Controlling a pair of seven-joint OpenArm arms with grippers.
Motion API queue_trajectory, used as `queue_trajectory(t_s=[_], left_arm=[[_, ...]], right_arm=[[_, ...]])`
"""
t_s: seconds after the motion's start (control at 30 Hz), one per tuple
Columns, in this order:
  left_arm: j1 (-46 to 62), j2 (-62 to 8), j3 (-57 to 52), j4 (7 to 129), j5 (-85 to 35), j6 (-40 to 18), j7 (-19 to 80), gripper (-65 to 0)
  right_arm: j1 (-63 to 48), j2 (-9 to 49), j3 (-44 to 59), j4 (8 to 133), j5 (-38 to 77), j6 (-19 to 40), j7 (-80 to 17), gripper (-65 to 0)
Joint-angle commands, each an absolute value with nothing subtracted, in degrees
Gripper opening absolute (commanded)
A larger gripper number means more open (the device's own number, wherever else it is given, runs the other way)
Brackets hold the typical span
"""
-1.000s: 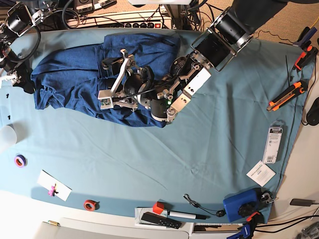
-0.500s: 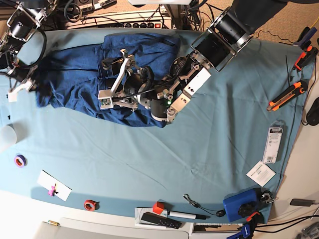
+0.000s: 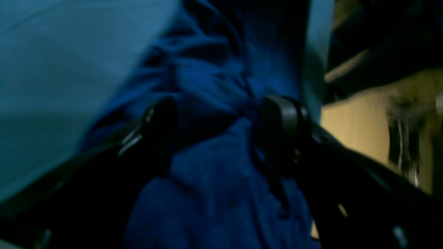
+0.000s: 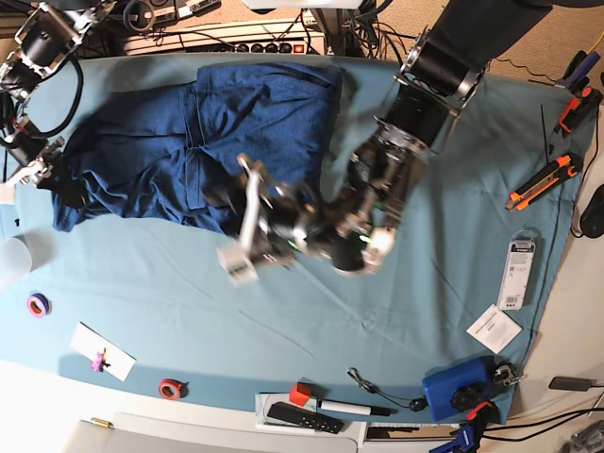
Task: Layout the t-shirt on the table in an organized manner, then fold the t-shirt properly
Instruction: 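Lift the shirt end with the right gripper while the left gripper holds, then fold the shirt end with the right gripper over the folded bundle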
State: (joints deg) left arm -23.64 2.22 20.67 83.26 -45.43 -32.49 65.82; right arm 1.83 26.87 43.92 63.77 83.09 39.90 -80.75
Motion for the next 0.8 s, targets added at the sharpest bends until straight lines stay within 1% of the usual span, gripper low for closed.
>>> queue_trajectory(t_s=[0.0,0.17,0.33,0.47,0.57,0.67,0.77], left_arm=[[-25.1,2.8,19.0,84.2,-46.7,-32.6,64.7,-26.6],[-25.1,1.2,13.0,84.2,-46.7,-32.6,65.1,-26.6],[-25.1,-2.1,12.2,84.2,-46.7,-32.5,65.1,-26.6],[-25.1,-4.3,12.2,84.2,-46.7,-32.3,65.1,-26.6],[-25.1,-5.7,12.2,84.2,-47.2,-31.2,65.1,-26.6],[-25.0,-6.6,12.2,84.2,-47.2,-31.2,65.1,-26.6],[-25.0,-7.2,12.2,84.2,-47.2,-31.2,65.1,-26.6]], right_arm=[[1.7,27.0,44.2,66.6,85.0,40.0,-80.0,-65.0],[-2.7,19.9,44.2,79.2,85.0,40.0,-80.0,-65.0],[-8.2,14.0,42.5,93.8,85.0,40.0,-80.0,-65.0],[-11.2,10.6,37.4,103.4,85.0,40.0,-80.0,-65.0],[-11.6,7.8,32.1,106.9,84.8,40.0,-80.0,-65.0],[-11.6,5.6,26.2,107.2,76.7,40.0,-80.0,-65.0],[-11.6,5.1,20.4,107.2,68.1,40.0,-80.0,-65.0]])
